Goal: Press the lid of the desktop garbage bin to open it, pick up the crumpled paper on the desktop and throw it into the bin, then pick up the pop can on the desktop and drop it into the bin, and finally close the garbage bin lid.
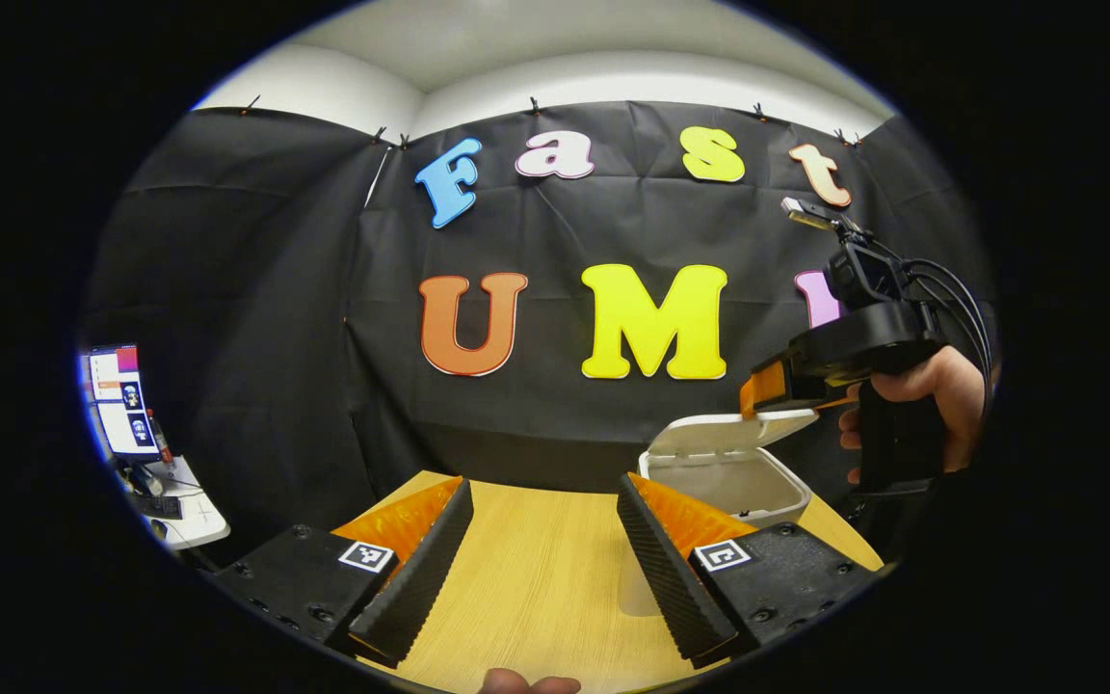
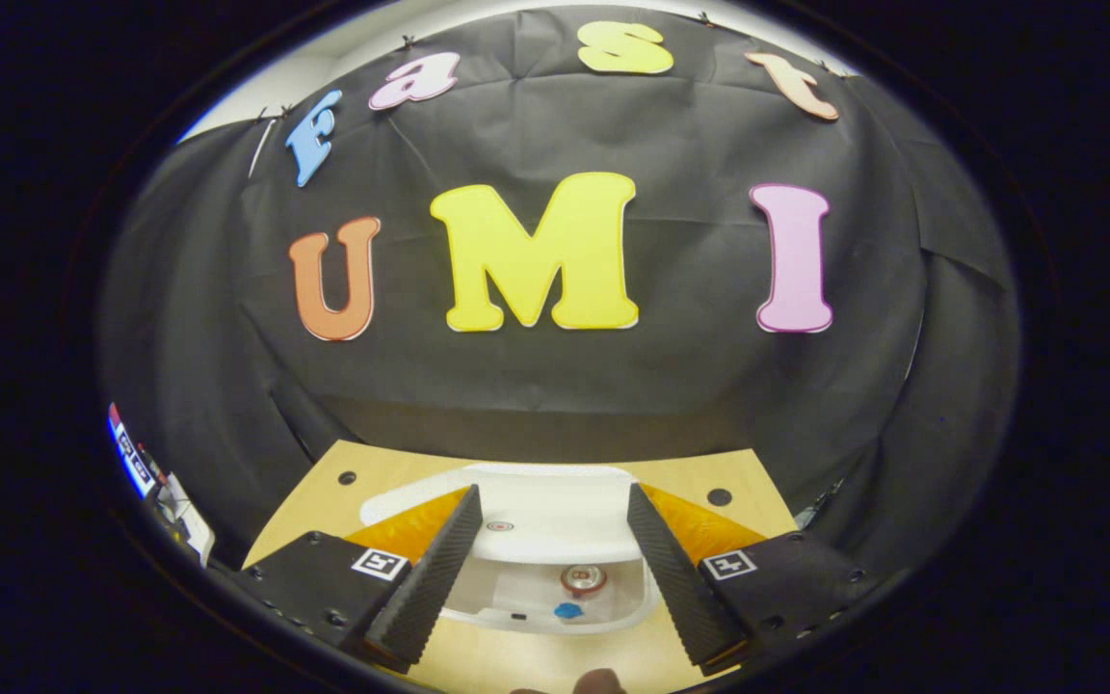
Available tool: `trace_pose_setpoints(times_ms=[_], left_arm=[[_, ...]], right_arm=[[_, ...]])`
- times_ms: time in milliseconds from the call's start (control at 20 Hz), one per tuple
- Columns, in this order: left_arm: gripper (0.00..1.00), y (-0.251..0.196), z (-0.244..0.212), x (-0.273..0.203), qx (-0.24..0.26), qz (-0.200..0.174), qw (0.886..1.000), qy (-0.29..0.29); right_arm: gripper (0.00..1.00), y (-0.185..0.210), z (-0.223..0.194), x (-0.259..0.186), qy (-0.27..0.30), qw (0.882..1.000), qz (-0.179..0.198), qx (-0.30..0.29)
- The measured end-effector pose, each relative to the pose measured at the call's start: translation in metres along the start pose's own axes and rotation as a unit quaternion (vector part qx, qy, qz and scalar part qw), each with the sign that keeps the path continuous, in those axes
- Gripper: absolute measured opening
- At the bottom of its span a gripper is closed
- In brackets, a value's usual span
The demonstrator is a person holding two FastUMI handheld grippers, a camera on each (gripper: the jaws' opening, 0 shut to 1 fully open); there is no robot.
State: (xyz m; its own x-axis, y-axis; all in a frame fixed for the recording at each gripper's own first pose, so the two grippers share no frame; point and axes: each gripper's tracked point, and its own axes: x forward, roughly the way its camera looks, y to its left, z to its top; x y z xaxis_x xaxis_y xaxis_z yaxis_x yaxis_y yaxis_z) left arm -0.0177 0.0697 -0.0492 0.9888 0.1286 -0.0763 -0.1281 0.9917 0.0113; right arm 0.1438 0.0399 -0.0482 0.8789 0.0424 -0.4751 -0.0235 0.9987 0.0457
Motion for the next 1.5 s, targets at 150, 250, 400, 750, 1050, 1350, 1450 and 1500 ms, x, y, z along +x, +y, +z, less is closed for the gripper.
trace_pose_setpoints(times_ms=[150, 250, 400, 750, 1050, 1350, 1450, 1500], left_arm=[[0.97, -0.005, 0.001, -0.002, 0.002, -0.01, 1.0, -0.001], [0.97, -0.008, 0.001, -0.003, 0.003, -0.016, 1.0, -0.001], [1.0, -0.011, 0.001, -0.002, 0.004, -0.022, 1.0, -0.001], [0.97, -0.01, -0.002, 0.002, 0.005, -0.028, 1.0, 0.0], [0.97, -0.009, -0.007, 0.006, 0.005, -0.032, 0.999, 0.007], [0.97, -0.006, -0.011, 0.007, 0.005, -0.031, 0.999, 0.013], [0.97, -0.006, -0.011, 0.008, 0.004, -0.032, 0.999, 0.014], [0.97, -0.007, -0.012, 0.008, 0.003, -0.033, 0.999, 0.014]], right_arm=[[0.94, -0.003, -0.017, -0.004, 0.012, 1.0, -0.003, 0.001], [0.95, -0.004, -0.028, -0.004, 0.019, 1.0, -0.005, 0.0], [0.95, -0.003, -0.046, -0.004, 0.034, 0.999, -0.007, -0.004], [0.95, 0.001, -0.076, 0.002, 0.059, 0.998, -0.005, -0.017], [0.96, 0.001, -0.091, 0.006, 0.07, 0.997, -0.006, -0.025], [0.95, 0.005, -0.1, 0.007, 0.066, 0.997, -0.003, -0.032], [0.96, 0.006, -0.102, 0.007, 0.052, 0.998, 0.004, -0.029], [0.96, 0.007, -0.106, 0.007, 0.049, 0.998, 0.005, -0.03]])
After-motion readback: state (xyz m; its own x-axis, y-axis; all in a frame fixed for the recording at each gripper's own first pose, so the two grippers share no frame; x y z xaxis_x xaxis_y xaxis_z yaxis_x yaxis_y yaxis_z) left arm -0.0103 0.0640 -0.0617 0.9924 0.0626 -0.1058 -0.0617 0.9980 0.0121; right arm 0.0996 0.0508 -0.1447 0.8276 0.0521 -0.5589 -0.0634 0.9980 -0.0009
